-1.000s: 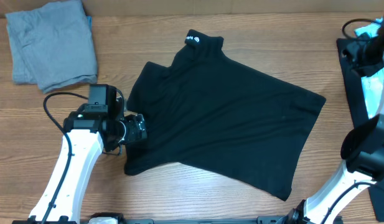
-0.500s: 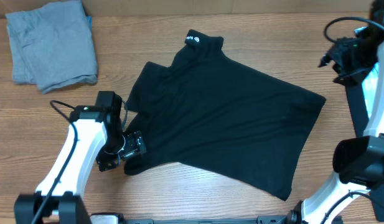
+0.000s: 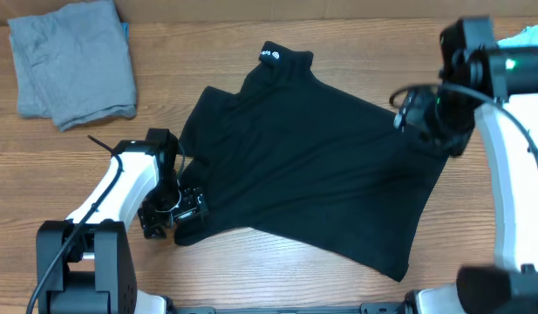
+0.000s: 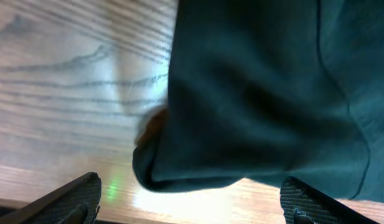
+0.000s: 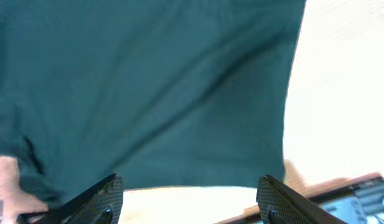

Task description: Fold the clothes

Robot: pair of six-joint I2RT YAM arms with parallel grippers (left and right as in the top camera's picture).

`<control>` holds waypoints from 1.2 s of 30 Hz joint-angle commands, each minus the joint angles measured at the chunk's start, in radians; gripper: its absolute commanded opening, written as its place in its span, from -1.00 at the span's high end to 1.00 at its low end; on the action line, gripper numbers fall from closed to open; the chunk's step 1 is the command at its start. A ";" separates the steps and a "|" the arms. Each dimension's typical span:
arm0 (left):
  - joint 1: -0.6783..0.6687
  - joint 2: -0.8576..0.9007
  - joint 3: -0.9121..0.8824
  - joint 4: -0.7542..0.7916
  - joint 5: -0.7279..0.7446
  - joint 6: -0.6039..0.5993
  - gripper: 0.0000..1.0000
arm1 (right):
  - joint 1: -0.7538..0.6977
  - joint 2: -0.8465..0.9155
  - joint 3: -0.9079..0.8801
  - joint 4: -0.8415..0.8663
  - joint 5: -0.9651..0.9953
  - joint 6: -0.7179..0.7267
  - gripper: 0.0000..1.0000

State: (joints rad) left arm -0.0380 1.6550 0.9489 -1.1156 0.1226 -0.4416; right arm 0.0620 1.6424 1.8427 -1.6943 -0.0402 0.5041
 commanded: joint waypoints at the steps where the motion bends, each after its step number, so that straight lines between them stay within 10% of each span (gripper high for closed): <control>1: -0.002 0.036 0.000 0.032 -0.004 0.015 -0.86 | 0.052 -0.092 -0.216 0.023 0.032 0.109 -0.45; 19: -0.002 0.192 -0.001 0.091 0.000 0.015 -0.78 | 0.179 -0.273 -0.833 0.111 -0.066 0.522 -0.57; 36: -0.002 0.192 -0.001 0.104 0.055 0.014 -0.80 | 0.179 -0.287 -1.194 0.594 -0.245 0.758 -0.71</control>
State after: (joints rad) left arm -0.0380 1.8030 0.9531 -1.0424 0.1425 -0.4351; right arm 0.2363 1.3720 0.6716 -1.1103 -0.2752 1.2205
